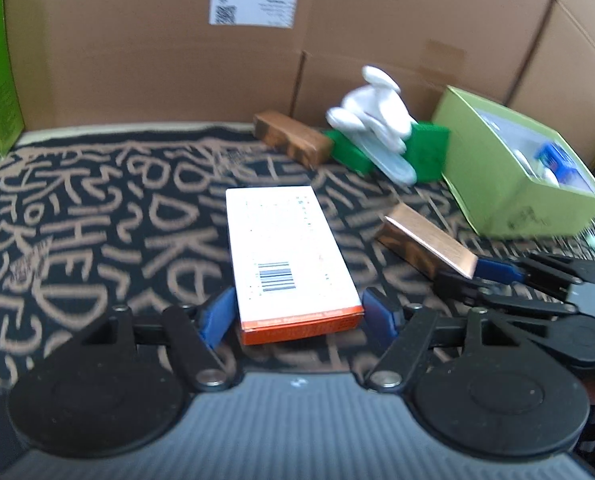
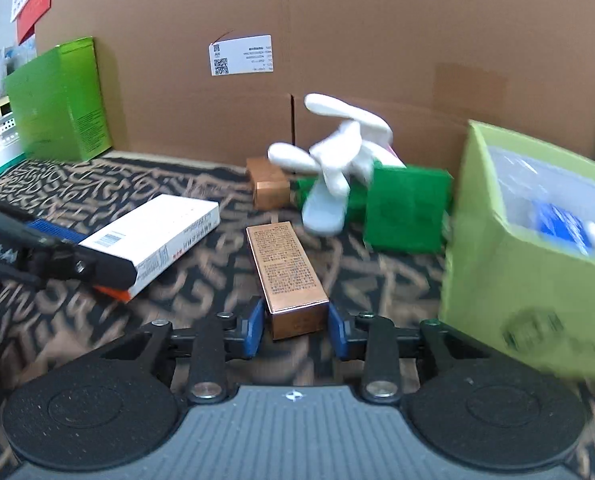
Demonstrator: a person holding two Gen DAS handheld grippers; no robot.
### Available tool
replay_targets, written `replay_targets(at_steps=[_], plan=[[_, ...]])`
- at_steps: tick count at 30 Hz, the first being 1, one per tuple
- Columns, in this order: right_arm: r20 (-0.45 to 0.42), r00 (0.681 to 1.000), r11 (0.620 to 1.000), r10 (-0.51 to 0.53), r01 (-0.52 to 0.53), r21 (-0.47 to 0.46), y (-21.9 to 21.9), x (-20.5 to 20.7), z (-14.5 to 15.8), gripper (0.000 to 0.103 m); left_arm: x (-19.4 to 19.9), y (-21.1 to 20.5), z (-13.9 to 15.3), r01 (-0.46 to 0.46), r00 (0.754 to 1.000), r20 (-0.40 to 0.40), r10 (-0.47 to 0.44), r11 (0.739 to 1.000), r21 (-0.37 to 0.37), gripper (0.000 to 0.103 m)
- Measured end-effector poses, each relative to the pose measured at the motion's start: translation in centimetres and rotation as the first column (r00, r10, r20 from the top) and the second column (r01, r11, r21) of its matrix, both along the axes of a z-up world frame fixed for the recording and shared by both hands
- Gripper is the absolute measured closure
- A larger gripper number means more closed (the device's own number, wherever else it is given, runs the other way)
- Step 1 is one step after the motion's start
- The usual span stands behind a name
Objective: Organize objects
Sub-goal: 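Grasp the white-orange box with the left tool while the right tool grasps the copper box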
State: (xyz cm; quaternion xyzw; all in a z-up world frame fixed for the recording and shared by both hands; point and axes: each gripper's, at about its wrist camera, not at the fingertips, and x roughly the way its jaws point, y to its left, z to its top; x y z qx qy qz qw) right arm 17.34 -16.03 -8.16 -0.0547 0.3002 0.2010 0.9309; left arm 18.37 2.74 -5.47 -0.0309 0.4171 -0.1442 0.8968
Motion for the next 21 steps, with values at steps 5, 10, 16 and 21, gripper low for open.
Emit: replay_targets(at_steps=[5,10,16,21], plan=[[-0.044,0.999,1.000,0.008,-0.007,0.026,-2.8,-5.9,0.4,0.065,-2.2,-0.4,-0.2,0.000,1.000,0.015,-0.001,0.999,0.040,0.015],[-0.009,0.998,0.998,0.065,-0.065,-0.004,-3.0,-7.9,0.6,0.052,-0.6,-1.7,0.0,-0.044,0.998,0.056,0.038,0.994,0.105,0.010],[0.034,0.992,0.992,0.122,-0.120,-0.047,-1.9,-6.6,0.8,0.052,0.9,-2.5,-1.3,-0.035,0.999,0.017,0.033,0.991,0.130,0.030],[0.003,0.991,0.990,0.137,-0.137,-0.039,-1.5,-5.6,0.2,0.054,1.1,-2.8,-1.7,-0.050,0.999,0.029,0.046,0.985,0.164,0.029]])
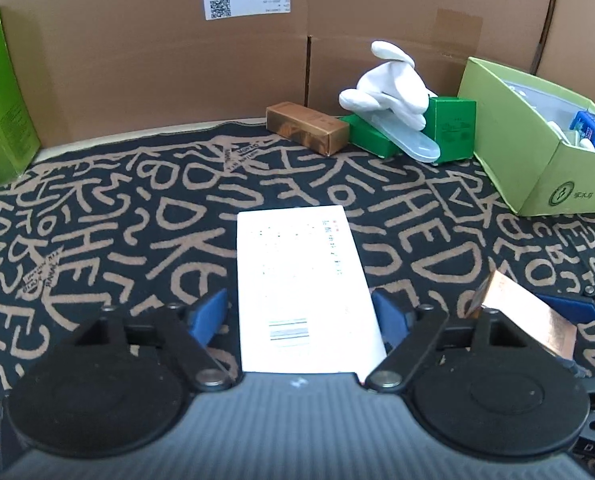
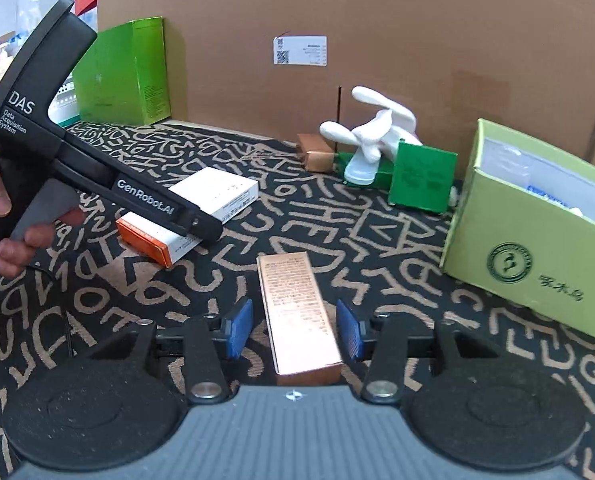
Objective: Organize objects
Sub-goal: 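Grasp the white-orange box with the left tool while the right tool grasps the copper box, then carry the white-orange box and copper box into the green box and release both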
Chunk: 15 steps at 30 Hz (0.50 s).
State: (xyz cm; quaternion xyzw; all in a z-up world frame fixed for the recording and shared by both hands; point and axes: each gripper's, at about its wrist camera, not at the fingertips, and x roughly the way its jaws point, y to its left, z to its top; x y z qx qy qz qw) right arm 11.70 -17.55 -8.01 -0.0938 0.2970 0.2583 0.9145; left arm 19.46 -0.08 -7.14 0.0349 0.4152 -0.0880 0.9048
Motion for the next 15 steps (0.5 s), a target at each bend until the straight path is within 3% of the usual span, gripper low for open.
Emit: replay_targets(at_steps=[4,9,15], plan=[[-0.015,1.000,1.000,-0.006,0.006,0.012,0.0,0.1,-0.3,0.069,-0.4,-0.3,0.1,0.037,0.999,0.001,-0.037,0.999,0.018,0.034],[-0.017,1.000,0.999,-0.004,0.005,0.033,-0.6,-0.9,0.0,0.069,-2.0,-1.2,1.8,0.087,0.996,0.032,-0.087,0.996,-0.001,0.035],[0.040,0.998,0.995,-0.049,0.045,0.092,-3.2,-2.5,2.1,0.069,-3.5,-4.9,6.2,0.202,0.974,0.120,-0.195,0.978,-0.051,0.036]])
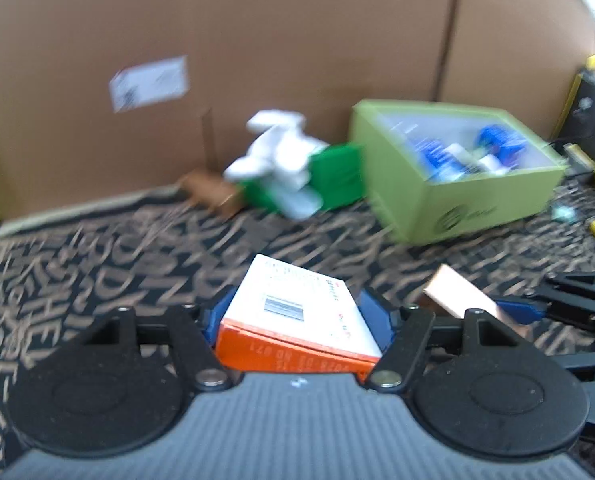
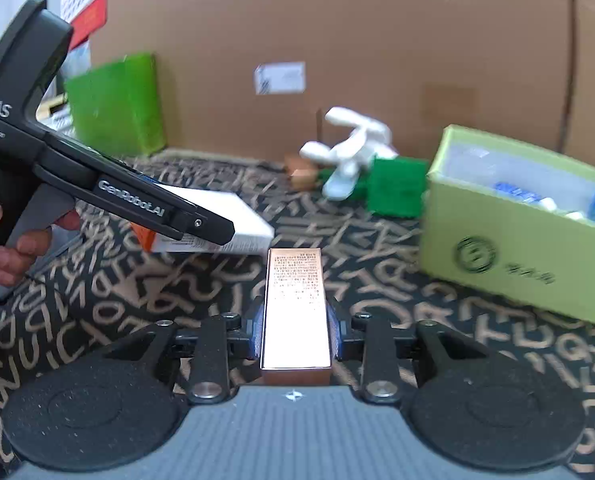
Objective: Organize objects
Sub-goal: 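Carry the white-orange box and copper box into the green box and release both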
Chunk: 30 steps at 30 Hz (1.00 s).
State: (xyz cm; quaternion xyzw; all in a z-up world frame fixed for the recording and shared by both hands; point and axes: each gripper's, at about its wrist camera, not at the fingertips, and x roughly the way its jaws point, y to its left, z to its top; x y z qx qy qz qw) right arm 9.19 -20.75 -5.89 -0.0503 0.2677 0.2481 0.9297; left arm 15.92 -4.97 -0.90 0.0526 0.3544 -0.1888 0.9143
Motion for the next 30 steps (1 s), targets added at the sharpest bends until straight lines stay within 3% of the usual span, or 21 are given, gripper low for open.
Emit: replay_targets(at_steps=[7,15,21,25,30], plan=[[0.104,0.988,0.992,-0.118,0.113,0.052,-4.6,-0.9,3.4,0.069,0.2,-5.7,4.2,0.098,0.992,0.086,-0.091,0.992,-0.073,0.036],[0.185,0.943,0.960,-0.278,0.268,0.078,-10.0,-0.1,5.6,0.069,2.3,-12.1,6.9,0.137,0.980,0.162,-0.113,0.980,-0.147,0.036],[0.198,0.896,0.917,-0.398,0.387,0.094,-13.6,2.9,6.0,0.069,5.2,-16.4,6.0,0.110,0.977,0.203,-0.073,0.978,-0.179,0.036],[0.188,0.862,0.882,-0.471,0.459,0.104,-15.4,5.9,5.8,0.069,7.9,-18.4,4.4,0.085,0.982,0.182,-0.047,0.975,-0.204,0.036],[0.185,0.848,0.867,-0.497,0.493,0.072,-16.3,8.9,4.9,0.069,10.7,-20.1,1.7,0.064,0.987,0.154,-0.033,0.979,-0.196,0.036]])
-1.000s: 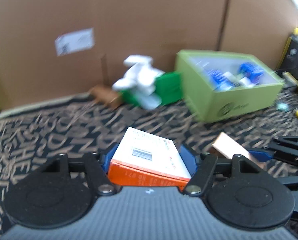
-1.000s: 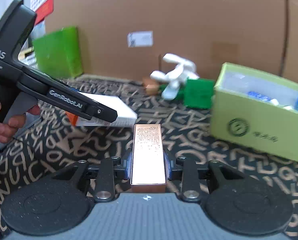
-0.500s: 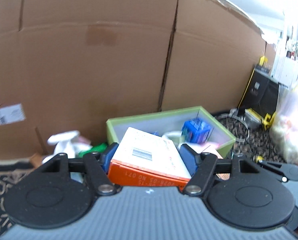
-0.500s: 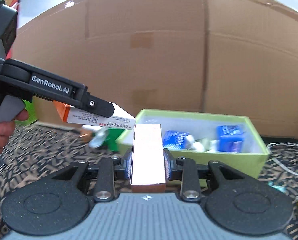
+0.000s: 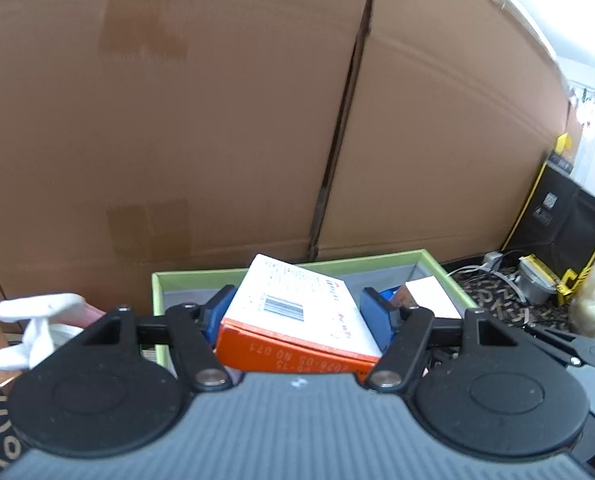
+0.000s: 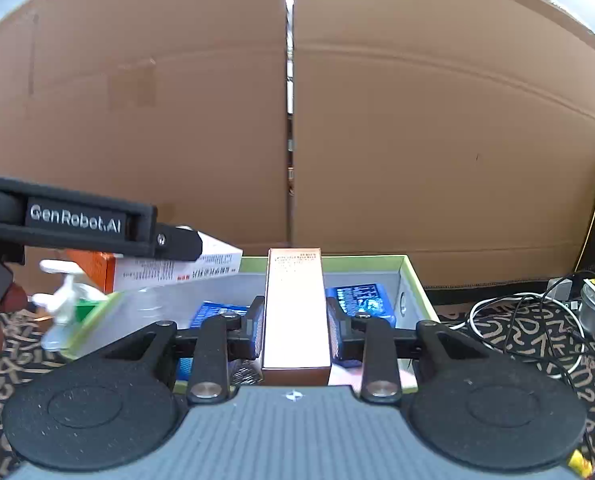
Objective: Organize objects
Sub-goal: 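Carry the white-orange box and copper box into the green box and release both, then withdraw both tools from the green box toward the pile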
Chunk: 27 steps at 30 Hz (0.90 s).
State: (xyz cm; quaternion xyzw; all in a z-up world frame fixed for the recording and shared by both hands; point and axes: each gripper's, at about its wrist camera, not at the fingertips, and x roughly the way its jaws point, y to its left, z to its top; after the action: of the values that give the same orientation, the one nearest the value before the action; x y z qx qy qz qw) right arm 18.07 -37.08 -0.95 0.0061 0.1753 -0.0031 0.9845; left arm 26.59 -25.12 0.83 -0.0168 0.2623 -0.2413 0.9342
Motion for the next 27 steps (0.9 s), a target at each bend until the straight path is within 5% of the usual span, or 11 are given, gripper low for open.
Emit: replay_targets(at_steps=[4,8,11,19,27], plan=[[-0.035,0.999,1.000,0.005,-0.005,0.003,-0.4,1.9,-1.6,0.069,1.4,-0.6,-2.2,0.017,0.999,-0.032,-0.017,1.000,0.017,0.035],[-0.048,0.999,0.999,0.023,-0.025,-0.033,-0.2,2.9,-3.2,0.063,1.1,-0.4,-3.3,0.022,1.000,-0.005,-0.022,1.000,0.008,0.000],[-0.025,0.999,0.998,0.028,-0.029,-0.051,-0.3,2.5,-3.8,0.032,0.8,0.1,-3.4,0.027,1.000,0.014,-0.027,1.000,0.012,0.000],[0.025,1.000,0.999,0.014,-0.013,-0.031,-0.4,1.3,-1.8,0.027,-1.7,2.5,-0.8,0.027,0.999,0.016,-0.028,0.999,0.017,0.000],[0.150,0.987,0.996,0.065,-0.055,-0.067,2.7,-4.6,1.3,0.017,-7.7,8.1,1.6,0.020,0.999,0.044,-0.021,1.000,0.023,0.000]])
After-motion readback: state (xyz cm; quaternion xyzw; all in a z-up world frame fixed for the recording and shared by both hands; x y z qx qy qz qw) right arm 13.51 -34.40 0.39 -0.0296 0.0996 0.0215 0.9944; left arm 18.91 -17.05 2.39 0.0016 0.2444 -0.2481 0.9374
